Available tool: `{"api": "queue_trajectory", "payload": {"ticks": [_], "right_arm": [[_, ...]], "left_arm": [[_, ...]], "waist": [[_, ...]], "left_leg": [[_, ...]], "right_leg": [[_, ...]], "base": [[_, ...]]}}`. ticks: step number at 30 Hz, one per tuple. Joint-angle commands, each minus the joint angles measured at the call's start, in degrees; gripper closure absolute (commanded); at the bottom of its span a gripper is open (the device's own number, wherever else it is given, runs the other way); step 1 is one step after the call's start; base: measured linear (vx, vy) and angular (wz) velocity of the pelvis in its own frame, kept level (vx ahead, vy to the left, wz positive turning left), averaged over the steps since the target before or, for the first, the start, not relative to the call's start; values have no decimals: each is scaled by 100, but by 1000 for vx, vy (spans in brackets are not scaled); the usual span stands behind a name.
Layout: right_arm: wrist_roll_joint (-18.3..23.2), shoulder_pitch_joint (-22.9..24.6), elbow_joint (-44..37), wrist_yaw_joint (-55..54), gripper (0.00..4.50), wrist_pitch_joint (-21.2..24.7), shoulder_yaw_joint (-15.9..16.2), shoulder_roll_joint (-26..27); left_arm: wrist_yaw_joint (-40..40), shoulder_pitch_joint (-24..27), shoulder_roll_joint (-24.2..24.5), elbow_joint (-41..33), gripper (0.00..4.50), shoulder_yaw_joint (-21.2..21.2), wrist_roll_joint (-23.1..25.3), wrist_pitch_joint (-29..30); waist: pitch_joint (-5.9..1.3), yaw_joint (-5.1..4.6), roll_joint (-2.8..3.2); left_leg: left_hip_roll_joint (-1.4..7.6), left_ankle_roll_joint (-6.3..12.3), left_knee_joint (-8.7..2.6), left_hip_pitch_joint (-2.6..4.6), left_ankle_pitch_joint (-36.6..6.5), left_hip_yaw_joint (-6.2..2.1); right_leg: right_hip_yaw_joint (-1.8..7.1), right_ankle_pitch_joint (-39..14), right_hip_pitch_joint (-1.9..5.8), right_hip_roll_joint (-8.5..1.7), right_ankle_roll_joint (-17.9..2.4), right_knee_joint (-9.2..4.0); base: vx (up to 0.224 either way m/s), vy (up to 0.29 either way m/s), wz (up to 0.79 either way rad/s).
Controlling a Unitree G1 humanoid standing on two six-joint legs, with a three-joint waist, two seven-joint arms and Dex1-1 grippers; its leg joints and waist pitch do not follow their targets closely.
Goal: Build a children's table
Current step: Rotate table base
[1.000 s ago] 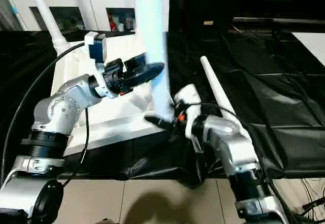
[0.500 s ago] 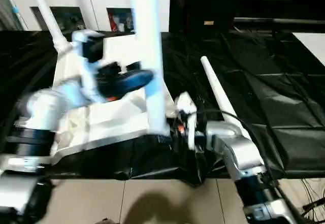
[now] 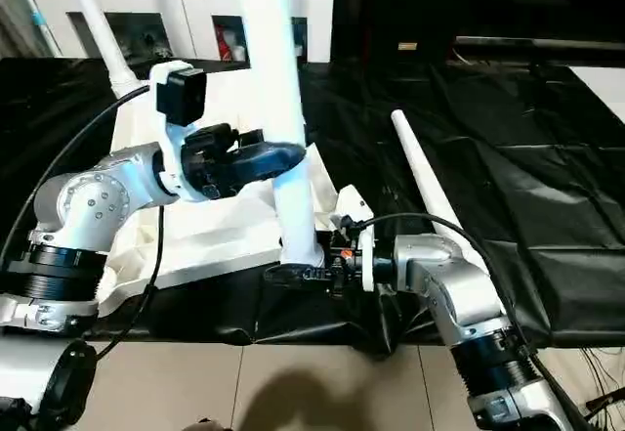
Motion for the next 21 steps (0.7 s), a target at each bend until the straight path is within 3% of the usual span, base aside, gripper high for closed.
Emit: {"api": "queue_trajectory", "payload": {"ticks": [1, 9, 12, 16, 17, 21], "right_arm": [[-52, -95, -46, 28, 163, -24, 47, -14], [-14, -187, 78, -173, 176, -214, -141, 155], [189, -295, 68, -411, 106, -189, -423, 345], [-69, -371, 105, -849, 94, -523, -494, 418], [-161, -499, 163, -1306, 92, -478, -640, 514], [-141, -647, 139, -1642, 92, -83, -749, 589]], "left_arm": [[199, -167, -9, 126, 215, 74, 170, -197], [736, -268, -111, 396, 257, 250, 323, -454], [1349, -317, -131, 544, 263, 189, 820, -851], [2033, -400, -183, 566, 271, 213, 1179, -1023], [2745, -503, -227, 503, 272, 223, 1532, -1112], [3291, -595, -316, 450, 273, 300, 1629, -1066]], "waist": [[-402, 8, -7], [-417, 18, -6], [-412, 8, -4], [-429, 5, -9], [-428, -6, 4], [-430, -9, 0]], "left_leg": [[18, 279, -299, 40, -465, 16], [19, 296, -290, 38, -417, 8], [24, 284, -295, 34, -438, 1], [12, 249, -281, 33, -286, -6], [19, 219, -283, 31, -250, -10], [-4, 176, -280, 38, -274, -8]], "right_leg": [[112, 609, 386, -266, -1555, -334], [105, 688, 379, -270, -1574, -318], [110, 652, 382, -272, -1544, -324], [115, 829, 394, -273, -1434, -307], [112, 914, 382, -265, -1434, -298], [116, 861, 398, -259, -1415, -303]], "base": [[0, 0, 0], [0, 0, 0], [0, 0, 0], [0, 0, 0], [0, 0, 0], [0, 0, 0]]}}
